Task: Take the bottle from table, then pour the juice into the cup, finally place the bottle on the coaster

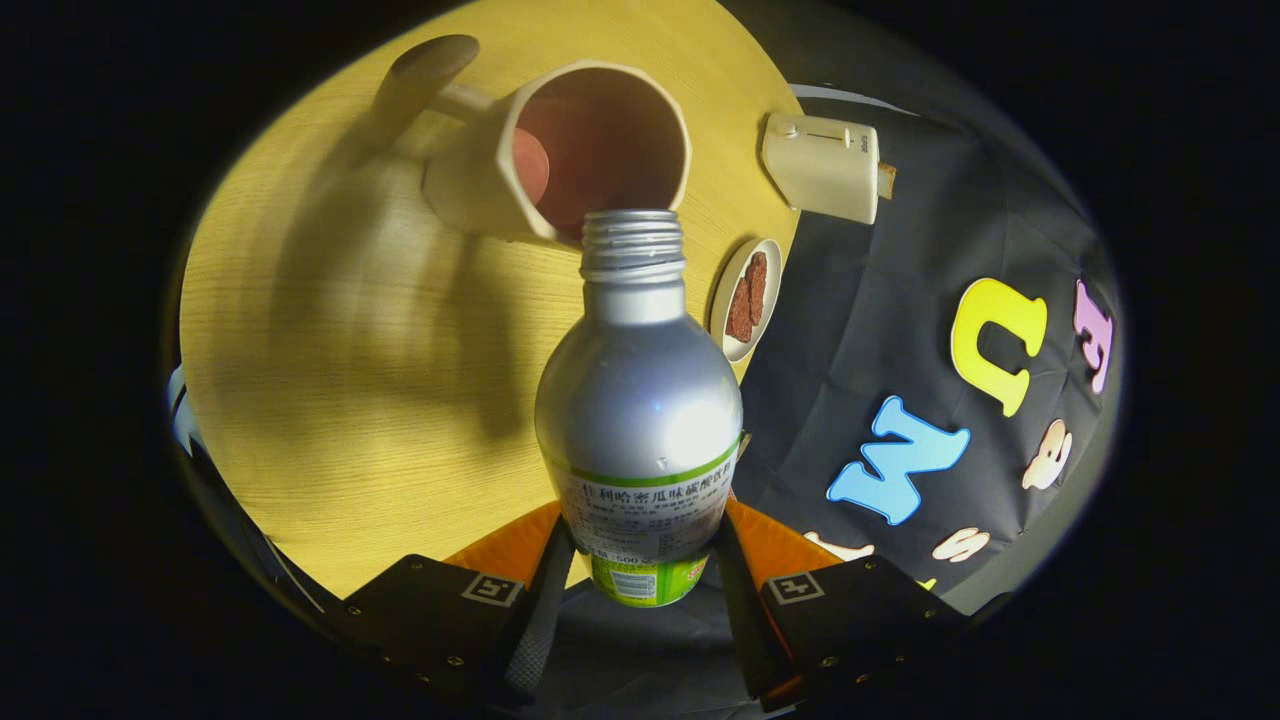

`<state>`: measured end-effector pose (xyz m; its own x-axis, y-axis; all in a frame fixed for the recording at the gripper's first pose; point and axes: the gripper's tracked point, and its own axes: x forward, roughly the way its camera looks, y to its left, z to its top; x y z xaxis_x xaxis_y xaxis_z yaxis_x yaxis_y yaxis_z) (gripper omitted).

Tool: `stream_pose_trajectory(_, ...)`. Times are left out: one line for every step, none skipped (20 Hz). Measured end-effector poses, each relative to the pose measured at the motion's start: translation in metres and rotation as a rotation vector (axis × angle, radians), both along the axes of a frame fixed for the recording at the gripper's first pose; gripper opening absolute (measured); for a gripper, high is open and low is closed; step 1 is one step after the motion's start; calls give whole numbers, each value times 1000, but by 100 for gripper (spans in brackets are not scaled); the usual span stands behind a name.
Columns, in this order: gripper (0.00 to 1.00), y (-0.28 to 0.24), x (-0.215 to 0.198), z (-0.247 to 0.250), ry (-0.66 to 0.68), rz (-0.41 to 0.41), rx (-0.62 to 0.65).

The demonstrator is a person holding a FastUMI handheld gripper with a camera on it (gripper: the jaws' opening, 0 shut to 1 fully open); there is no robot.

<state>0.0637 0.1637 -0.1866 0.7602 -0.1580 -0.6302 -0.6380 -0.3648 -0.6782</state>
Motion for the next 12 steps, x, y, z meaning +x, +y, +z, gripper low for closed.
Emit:
stream_pose_trajectory(74,0,1,2,-1,-2,-6)
stream_pose_trajectory(74,0,2,3,-3,-2,-13)
stream_pose_trajectory(74,0,3,4,-5,-2,-20)
stream_pose_trajectory(74,0,3,5,-6,-2,-27)
stream_pose_trajectory(74,1,3,6,-6,-2,-33)
stream_pose_trajectory(74,-1,3,8,-6,-5,-39)
stream_pose_trajectory(74,-1,3,8,-4,-5,-45)
stream_pose_trajectory(74,0,3,9,-3,-4,-50)
stream_pose_trajectory(74,0,3,10,0,-2,-55)
stream_pose_trajectory(74,1,2,10,1,1,-59)
stream_pose_trajectory(74,1,2,11,2,4,-64)
stream_pose_trajectory(74,0,2,13,1,4,-69)
